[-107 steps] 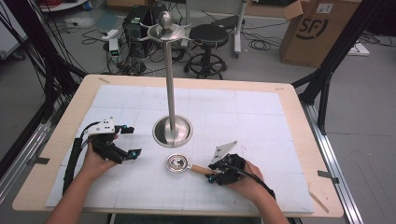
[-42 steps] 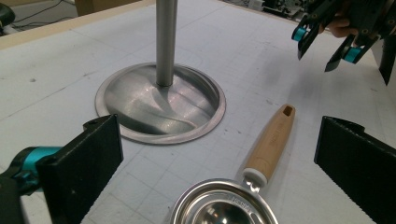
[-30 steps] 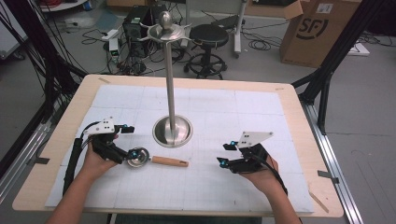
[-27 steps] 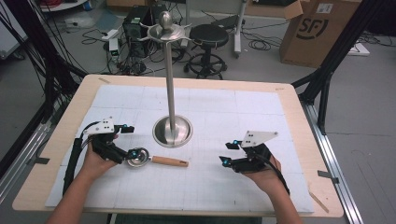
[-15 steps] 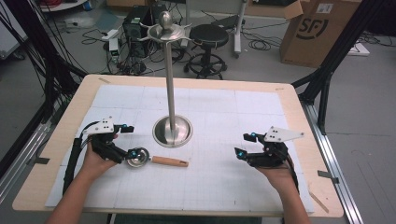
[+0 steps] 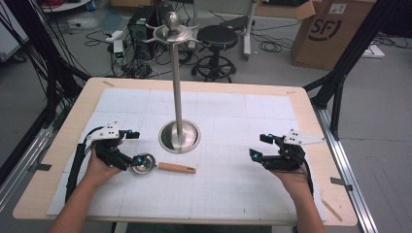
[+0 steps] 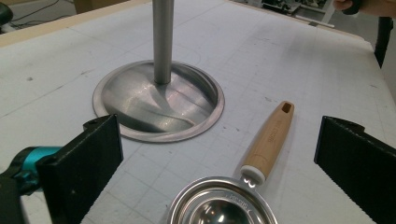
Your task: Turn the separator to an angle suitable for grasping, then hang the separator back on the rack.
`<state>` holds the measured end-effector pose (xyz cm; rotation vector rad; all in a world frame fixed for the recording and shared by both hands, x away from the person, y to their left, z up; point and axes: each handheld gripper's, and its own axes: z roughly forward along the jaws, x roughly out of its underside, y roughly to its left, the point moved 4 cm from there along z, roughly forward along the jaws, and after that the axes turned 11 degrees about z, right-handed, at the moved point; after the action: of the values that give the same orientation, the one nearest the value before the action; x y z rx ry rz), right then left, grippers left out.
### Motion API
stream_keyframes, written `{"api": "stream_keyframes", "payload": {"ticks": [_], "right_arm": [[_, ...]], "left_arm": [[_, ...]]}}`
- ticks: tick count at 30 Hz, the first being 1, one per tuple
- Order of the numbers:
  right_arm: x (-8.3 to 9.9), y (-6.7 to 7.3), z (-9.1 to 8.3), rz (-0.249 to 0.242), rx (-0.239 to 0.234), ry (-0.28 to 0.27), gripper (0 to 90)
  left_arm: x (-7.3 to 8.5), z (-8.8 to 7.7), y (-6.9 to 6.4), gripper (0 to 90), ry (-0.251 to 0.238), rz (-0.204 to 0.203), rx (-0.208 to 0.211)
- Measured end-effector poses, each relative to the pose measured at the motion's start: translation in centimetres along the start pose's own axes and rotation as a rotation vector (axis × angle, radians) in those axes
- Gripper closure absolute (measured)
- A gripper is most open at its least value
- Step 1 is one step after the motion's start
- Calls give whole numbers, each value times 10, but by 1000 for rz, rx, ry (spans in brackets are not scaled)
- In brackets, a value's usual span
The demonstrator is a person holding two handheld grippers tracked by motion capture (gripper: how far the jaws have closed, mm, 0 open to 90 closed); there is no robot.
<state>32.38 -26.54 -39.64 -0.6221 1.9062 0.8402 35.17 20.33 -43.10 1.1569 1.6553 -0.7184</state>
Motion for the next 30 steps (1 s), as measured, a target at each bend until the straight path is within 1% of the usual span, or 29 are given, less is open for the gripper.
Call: {"api": "stream_keyframes", "payload": {"ticks": [2, 7, 10, 14, 22, 26, 30], "right_arm": [[0, 0, 0, 3, 2, -3, 232], [-2, 0, -3, 4, -2, -22, 231], [-2, -1, -5, 8, -1, -31, 231], [-2, -2, -5, 9, 2, -29, 231], [-3, 0, -5, 11, -3, -30, 233], [-4, 1, -4, 7, -4, -27, 234], [-3, -1, -4, 15, 12, -19, 234]], "left_arm": [[0, 0, 0, 17, -1, 1, 0], [0, 0, 0, 17, 0, 0, -4], [0, 1, -1, 17, 8, 2, -3], [-1, 1, -2, 17, 1, 8, 6], [-2, 3, -4, 17, 6, 9, 14], [-5, 2, -7, 17, 1, 22, 16], [-9, 4, -10, 18, -10, 24, 33]]}}
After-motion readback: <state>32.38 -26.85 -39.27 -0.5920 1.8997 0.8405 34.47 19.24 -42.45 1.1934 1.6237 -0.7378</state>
